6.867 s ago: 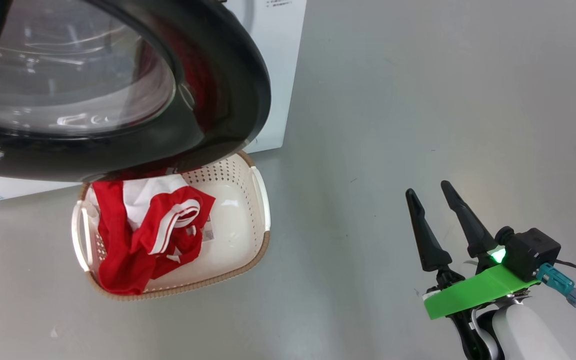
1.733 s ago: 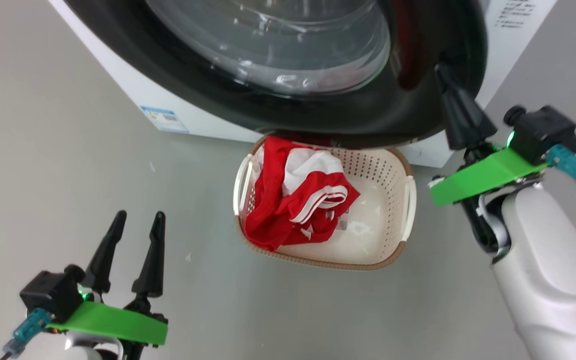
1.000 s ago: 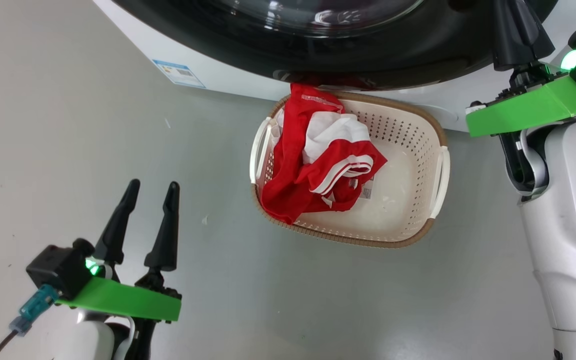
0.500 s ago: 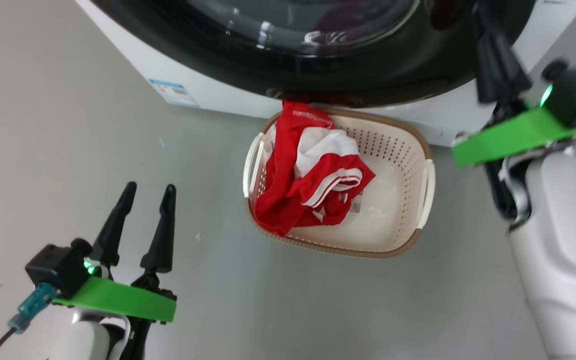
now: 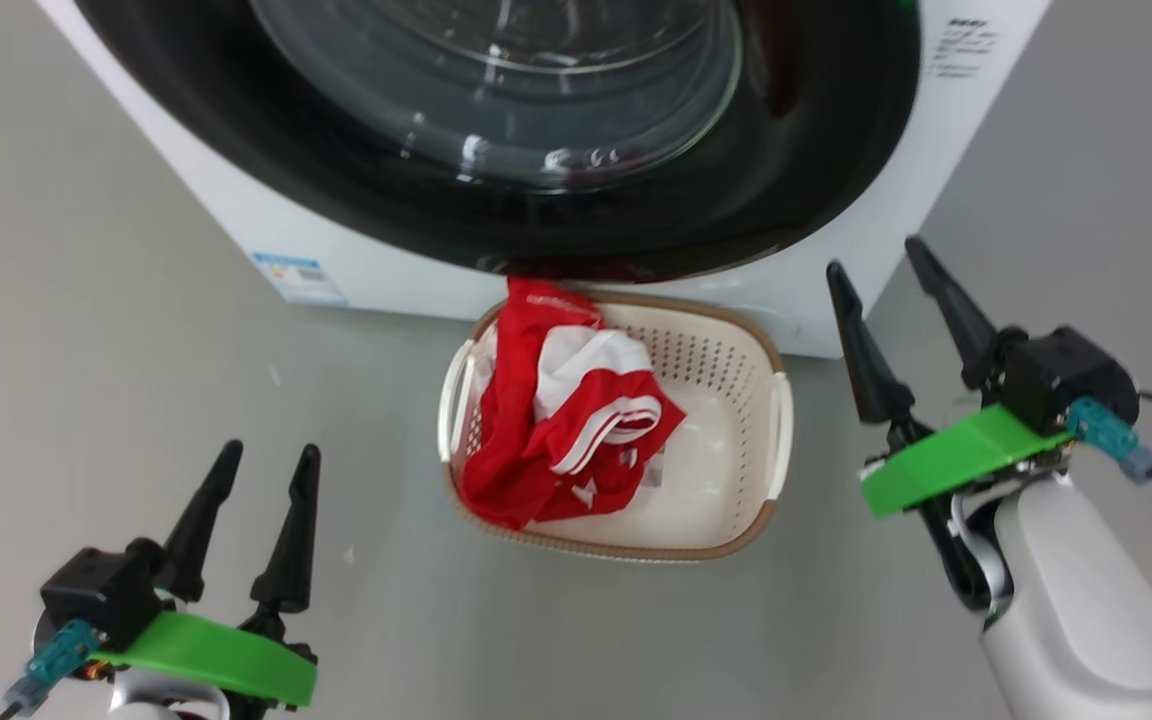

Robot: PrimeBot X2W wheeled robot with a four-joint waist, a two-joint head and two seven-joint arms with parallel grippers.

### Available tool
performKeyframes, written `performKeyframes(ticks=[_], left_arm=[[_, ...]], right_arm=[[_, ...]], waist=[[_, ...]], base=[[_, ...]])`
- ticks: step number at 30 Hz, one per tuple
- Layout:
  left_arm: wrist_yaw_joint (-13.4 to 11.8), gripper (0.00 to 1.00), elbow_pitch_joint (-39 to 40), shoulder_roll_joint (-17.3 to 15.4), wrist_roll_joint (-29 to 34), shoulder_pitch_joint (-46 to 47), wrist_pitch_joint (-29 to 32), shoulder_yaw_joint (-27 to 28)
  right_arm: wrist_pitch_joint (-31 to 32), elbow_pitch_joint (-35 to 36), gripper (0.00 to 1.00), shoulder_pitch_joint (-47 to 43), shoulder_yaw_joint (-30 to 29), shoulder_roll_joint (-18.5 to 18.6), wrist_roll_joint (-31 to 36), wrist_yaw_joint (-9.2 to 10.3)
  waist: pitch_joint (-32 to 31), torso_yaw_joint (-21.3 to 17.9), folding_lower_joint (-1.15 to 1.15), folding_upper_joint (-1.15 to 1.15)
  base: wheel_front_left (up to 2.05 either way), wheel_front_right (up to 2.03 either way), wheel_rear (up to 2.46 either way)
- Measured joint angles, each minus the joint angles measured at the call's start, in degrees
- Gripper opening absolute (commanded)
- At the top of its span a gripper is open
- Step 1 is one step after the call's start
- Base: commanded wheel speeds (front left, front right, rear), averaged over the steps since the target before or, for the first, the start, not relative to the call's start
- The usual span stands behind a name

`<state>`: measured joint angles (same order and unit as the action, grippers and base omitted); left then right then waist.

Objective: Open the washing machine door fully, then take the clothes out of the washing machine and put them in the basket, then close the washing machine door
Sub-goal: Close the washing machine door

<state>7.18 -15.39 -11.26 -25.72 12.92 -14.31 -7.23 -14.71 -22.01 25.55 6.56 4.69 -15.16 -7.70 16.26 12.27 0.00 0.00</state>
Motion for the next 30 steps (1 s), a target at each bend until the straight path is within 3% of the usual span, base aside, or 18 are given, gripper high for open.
performKeyframes(ticks=[30], left_arm=[[0.00, 1.00, -0.54, -2.33, 1.21, -9.76, 0.00, 5.03]], right_arm=[[0.07, 3.74, 1.00, -22.49, -3.94, -1.46, -2.23, 0.00]], waist=[[-11.61, -9.71, 0.00, 0.00]], base=[[0.00, 0.00, 0.00]])
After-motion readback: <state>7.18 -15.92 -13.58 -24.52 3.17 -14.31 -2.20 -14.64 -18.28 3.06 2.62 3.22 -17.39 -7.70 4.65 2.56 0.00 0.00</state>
